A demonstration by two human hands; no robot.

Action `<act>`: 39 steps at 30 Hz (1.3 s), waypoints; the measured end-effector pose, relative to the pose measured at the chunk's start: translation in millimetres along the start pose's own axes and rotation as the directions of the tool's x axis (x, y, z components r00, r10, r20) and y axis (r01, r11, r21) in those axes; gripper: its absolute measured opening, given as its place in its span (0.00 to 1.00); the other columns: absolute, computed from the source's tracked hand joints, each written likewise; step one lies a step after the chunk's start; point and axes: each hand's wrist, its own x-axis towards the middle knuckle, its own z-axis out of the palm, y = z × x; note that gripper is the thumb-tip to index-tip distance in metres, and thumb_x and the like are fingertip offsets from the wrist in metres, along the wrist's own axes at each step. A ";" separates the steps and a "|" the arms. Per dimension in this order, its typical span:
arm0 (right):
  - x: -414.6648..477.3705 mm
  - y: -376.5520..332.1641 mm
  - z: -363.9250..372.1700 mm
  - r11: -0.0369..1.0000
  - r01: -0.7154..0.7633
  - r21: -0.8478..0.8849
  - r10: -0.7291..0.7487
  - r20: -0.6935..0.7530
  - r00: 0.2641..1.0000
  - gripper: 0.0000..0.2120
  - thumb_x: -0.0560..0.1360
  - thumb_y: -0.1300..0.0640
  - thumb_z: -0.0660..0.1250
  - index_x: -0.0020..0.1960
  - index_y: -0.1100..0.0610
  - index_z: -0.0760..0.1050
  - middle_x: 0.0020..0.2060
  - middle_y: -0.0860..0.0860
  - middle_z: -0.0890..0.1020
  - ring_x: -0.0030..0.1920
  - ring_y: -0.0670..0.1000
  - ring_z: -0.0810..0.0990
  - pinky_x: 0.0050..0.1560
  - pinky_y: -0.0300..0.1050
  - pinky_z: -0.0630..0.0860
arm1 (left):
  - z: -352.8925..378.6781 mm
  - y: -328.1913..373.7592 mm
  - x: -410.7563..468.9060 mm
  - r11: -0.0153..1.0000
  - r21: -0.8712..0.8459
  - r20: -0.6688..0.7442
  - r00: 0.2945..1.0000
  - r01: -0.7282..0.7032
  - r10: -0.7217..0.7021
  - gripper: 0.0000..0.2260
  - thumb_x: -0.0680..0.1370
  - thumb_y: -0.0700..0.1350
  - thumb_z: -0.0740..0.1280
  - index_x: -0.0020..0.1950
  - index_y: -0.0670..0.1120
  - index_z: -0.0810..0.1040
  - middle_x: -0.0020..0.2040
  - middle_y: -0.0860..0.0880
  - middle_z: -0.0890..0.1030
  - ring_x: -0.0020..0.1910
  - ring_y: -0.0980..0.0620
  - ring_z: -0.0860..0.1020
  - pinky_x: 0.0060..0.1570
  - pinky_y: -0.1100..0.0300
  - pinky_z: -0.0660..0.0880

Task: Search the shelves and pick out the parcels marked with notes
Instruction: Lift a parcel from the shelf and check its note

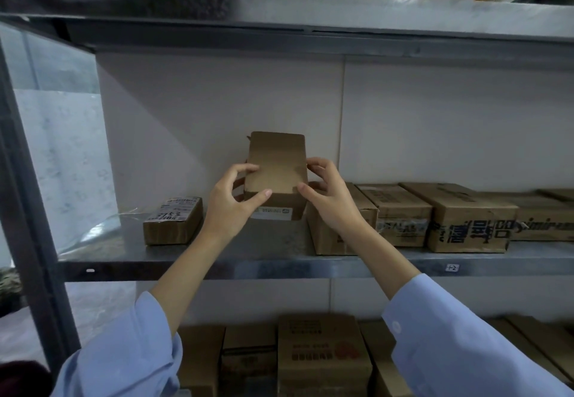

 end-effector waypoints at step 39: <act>7.0 -8.7 -5.9 0.995 -0.093 0.020 0.091 0.088 0.992 0.34 0.75 0.45 0.69 0.75 0.50 0.57 0.72 0.50 0.68 0.67 0.50 0.72 0.59 0.41 0.69 | -7.9 9.9 1.2 0.987 -0.054 0.027 0.989 0.150 -0.149 0.24 0.72 0.52 0.75 0.65 0.56 0.69 0.63 0.56 0.76 0.64 0.56 0.73 0.69 0.48 0.68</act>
